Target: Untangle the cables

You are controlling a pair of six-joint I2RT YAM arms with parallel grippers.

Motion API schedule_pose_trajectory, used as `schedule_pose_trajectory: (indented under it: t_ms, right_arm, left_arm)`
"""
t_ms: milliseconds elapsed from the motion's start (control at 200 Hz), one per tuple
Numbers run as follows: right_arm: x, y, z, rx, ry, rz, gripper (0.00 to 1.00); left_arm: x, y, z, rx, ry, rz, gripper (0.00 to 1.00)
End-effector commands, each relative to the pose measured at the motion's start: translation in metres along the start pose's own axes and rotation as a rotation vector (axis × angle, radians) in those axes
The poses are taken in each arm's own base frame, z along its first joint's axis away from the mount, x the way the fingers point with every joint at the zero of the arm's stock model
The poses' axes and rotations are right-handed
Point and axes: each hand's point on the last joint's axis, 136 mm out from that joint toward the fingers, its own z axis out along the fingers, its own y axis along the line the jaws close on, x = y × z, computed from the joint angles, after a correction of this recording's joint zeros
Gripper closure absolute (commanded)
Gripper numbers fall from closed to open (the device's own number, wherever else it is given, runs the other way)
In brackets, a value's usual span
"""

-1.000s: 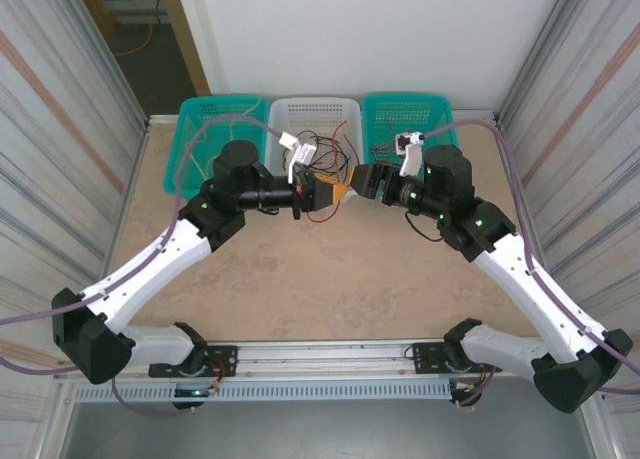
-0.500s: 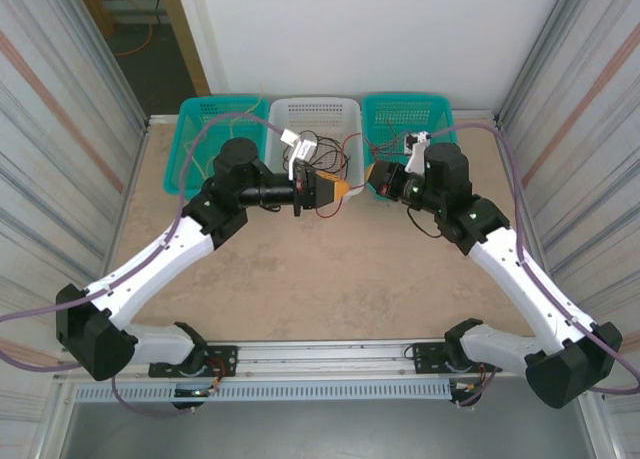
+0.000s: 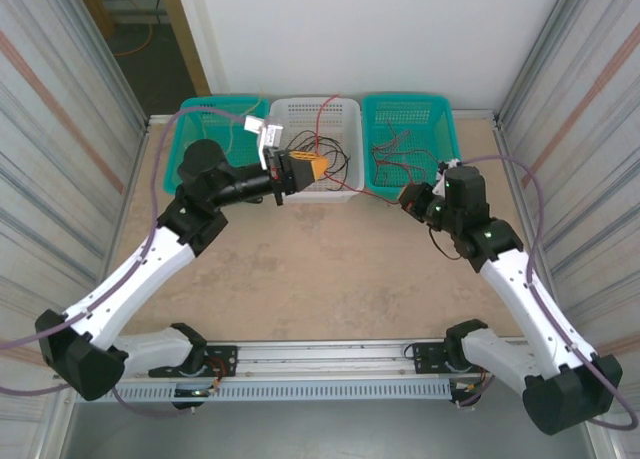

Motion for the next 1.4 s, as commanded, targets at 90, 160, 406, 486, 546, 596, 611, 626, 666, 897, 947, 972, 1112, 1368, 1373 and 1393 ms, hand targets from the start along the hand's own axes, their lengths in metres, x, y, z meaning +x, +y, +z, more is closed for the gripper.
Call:
schedule_pose_trajectory:
  t_ms: [90,160,406,486,546,596,611,626,666,897,947,972,1112,1368,1373,1393]
  right_arm:
    - [-0.022,0.001,-0.033,0.036,-0.094,-0.017,1.0]
    - [-0.03,0.009,-0.04,0.039,-0.108,-0.045,1.0]
    - [-0.065,0.061,-0.073,-0.051,-0.19,-0.154,1.0]
    - [-0.08,0.083,-0.083,-0.087,-0.218,-0.186,1.0]
    - [-0.091,0.1,-0.093,-0.117,-0.246,-0.216,1.0]
    - [-0.102,0.111,-0.09,-0.115,-0.252,-0.236,1.0]
    - [-0.105,0.114,-0.091,-0.117,-0.259,-0.243,1.0]
    - [-0.108,0.118,-0.092,-0.12,-0.265,-0.25,1.0]
    - [-0.116,0.128,-0.096,-0.132,-0.281,-0.266,1.0]
    - [-0.156,0.158,-0.108,-0.126,-0.385,-0.336,1.0]
    - [-0.164,0.159,-0.108,-0.114,-0.404,-0.349,1.0]
    - [-0.169,0.16,-0.108,-0.107,-0.414,-0.355,1.0]
    - [-0.197,0.162,-0.112,-0.067,-0.456,-0.374,1.0]
    - [-0.243,0.135,-0.089,0.033,-0.478,-0.353,1.0]
    - [-0.244,0.135,-0.088,0.035,-0.478,-0.352,1.0]
    - [-0.248,0.132,-0.085,0.04,-0.477,-0.349,1.0]
  left_arm:
    - [0.006,0.016,-0.013,-0.1,-0.023,0.007,1.0]
    - [0.013,0.022,-0.016,-0.122,-0.019,0.001,1.0]
    - [0.042,0.051,-0.011,-0.222,0.101,-0.058,0.96]
    - [0.051,0.057,-0.012,-0.239,0.119,-0.08,0.62]
    - [0.057,0.06,-0.013,-0.246,0.12,-0.091,0.46]
    - [0.059,0.061,-0.014,-0.248,0.12,-0.092,0.35]
    - [0.059,0.06,-0.014,-0.247,0.12,-0.09,0.33]
    - [0.06,0.06,-0.015,-0.246,0.122,-0.088,0.3]
    - [0.062,0.058,-0.015,-0.241,0.129,-0.08,0.25]
    - [0.087,0.064,-0.027,-0.351,0.237,-0.022,0.04]
    - [0.096,0.066,-0.03,-0.356,0.257,-0.03,0.04]
    - [0.099,0.066,-0.031,-0.355,0.265,-0.034,0.03]
    - [0.11,0.07,-0.043,-0.402,0.283,-0.046,0.01]
    - [0.106,0.079,-0.061,-0.515,0.26,-0.024,0.01]
    - [0.106,0.08,-0.061,-0.516,0.26,-0.023,0.01]
    - [0.106,0.081,-0.062,-0.525,0.258,-0.025,0.01]
